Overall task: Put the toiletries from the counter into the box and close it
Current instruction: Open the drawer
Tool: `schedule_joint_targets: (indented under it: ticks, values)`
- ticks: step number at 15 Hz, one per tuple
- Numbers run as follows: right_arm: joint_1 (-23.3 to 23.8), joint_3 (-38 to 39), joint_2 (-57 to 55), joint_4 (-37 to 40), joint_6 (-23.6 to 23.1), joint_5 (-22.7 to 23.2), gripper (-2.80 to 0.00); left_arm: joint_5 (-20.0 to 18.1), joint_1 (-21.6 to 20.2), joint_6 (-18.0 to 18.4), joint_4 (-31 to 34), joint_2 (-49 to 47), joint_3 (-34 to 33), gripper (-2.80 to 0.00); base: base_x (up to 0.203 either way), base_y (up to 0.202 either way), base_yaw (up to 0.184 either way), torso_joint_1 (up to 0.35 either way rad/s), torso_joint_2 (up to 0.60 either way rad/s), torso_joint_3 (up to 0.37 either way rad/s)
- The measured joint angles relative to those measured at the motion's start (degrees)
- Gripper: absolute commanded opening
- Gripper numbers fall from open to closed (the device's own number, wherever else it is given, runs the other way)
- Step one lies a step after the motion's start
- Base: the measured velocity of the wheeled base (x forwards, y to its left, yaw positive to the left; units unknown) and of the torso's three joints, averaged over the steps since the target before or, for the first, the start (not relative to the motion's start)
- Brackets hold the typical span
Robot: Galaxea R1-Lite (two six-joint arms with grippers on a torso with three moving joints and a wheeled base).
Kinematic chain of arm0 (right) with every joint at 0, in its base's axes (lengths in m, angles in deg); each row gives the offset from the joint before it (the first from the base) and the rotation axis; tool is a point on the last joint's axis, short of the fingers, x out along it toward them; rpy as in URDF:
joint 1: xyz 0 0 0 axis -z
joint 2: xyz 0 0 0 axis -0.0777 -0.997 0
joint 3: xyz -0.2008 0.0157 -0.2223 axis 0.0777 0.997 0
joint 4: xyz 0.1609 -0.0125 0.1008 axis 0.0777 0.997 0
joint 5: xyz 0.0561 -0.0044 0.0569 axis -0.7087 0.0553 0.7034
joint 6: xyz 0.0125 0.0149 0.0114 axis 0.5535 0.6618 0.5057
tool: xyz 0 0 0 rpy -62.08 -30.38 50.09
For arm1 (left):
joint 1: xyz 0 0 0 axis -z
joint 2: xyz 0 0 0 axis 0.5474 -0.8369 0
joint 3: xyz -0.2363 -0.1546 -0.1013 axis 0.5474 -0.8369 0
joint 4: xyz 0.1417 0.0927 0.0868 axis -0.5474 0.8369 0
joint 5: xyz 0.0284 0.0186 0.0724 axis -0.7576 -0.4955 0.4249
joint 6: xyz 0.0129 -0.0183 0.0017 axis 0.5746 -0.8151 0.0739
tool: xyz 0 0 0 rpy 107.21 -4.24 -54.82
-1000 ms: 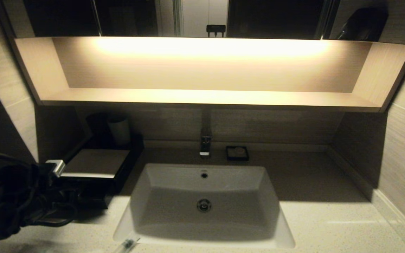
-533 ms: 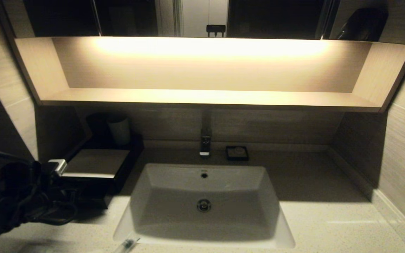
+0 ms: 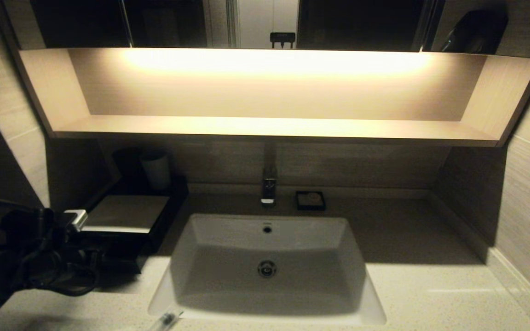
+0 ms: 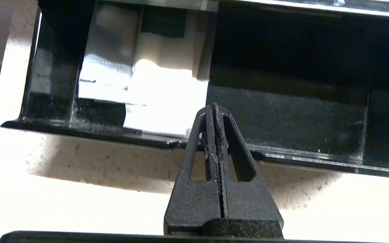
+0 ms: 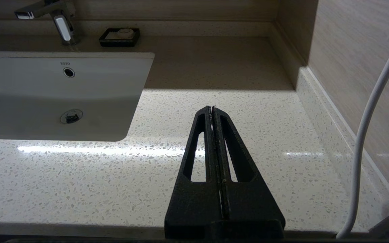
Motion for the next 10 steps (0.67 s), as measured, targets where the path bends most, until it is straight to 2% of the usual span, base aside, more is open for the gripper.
schedule_joint_targets:
  ticks: [4,10]
  values:
    - [0.0,0.0,0.0,0.0,0.0,0.0,-2.80,0.2,0.0,0.2,2.0,1.0,0.2,-2.80,0.000,0.000,0.000,0.000,0.00,0.000]
    - [0.0,0.0,0.0,0.0,0.0,0.0,-2.80,0.3,-0.2,3.0,6.5,2.4,0.2,-2.80,0.000,0.000,0.000,0.000,0.00,0.000]
